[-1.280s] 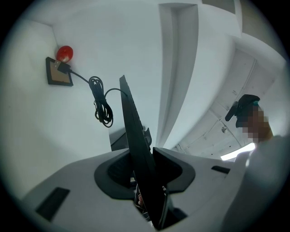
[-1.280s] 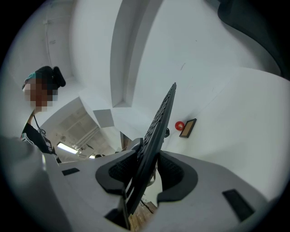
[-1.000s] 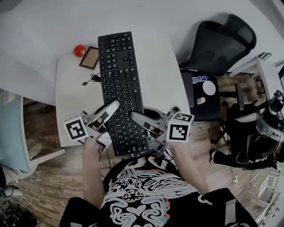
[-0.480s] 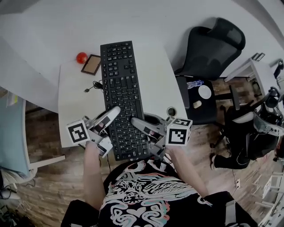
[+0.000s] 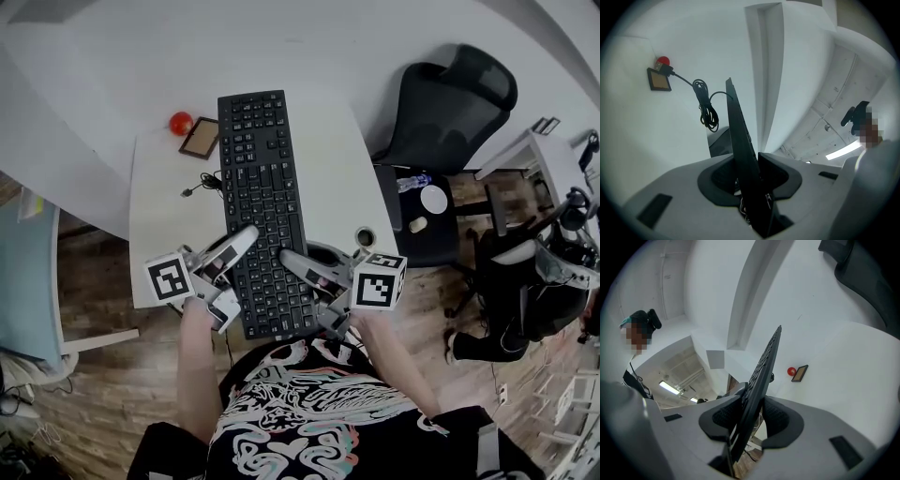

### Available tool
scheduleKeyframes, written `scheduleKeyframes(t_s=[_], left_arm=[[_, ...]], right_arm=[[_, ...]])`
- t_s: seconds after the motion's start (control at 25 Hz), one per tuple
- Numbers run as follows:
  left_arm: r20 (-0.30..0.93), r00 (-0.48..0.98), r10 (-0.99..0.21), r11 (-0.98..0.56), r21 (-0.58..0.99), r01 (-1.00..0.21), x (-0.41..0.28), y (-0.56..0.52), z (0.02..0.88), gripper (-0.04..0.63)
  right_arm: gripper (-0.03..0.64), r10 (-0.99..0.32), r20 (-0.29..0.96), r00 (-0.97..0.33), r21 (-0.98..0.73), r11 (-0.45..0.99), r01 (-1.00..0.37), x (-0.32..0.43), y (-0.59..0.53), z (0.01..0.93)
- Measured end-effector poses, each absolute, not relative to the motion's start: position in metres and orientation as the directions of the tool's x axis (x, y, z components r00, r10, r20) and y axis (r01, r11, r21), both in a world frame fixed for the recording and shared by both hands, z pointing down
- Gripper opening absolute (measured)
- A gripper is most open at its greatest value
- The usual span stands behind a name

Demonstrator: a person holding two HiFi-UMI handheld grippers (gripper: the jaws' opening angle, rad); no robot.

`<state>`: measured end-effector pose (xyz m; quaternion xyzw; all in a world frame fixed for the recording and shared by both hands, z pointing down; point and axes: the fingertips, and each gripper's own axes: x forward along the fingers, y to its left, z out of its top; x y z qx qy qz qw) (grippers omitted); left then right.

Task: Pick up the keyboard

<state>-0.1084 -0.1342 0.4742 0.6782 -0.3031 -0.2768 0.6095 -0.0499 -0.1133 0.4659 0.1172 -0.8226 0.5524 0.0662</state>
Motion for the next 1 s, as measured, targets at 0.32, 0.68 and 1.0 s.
scheduleKeyframes(t_s=[0.32,0.68,1.0], left_arm=[[0.000,0.675,-0.738,-0.072,0.994,-0.078,-0.1080,-0.1341,0.4770,0.118],[0.000,0.681,-0.732,-0.060,0.996,-0.064,-0.1071,-0.1361,0.4734,0.118],[-0.010,0.694,-0.720,-0.080,0.994,-0.069,-0.1064,-0.1360,0.4738,0.118]], right_arm=[[0.149,-0.137,0.249,-0.959,-0.889,0.361,-0.282,-0.0495,-0.1127,0.4679],[0.149,-0.139,0.264,-0.954,-0.888,0.350,-0.297,-0.0493,-0.1145,0.4636],[0.149,-0.155,0.262,-0.953,-0.884,0.358,-0.301,-0.0491,-0.1118,0.4663]])
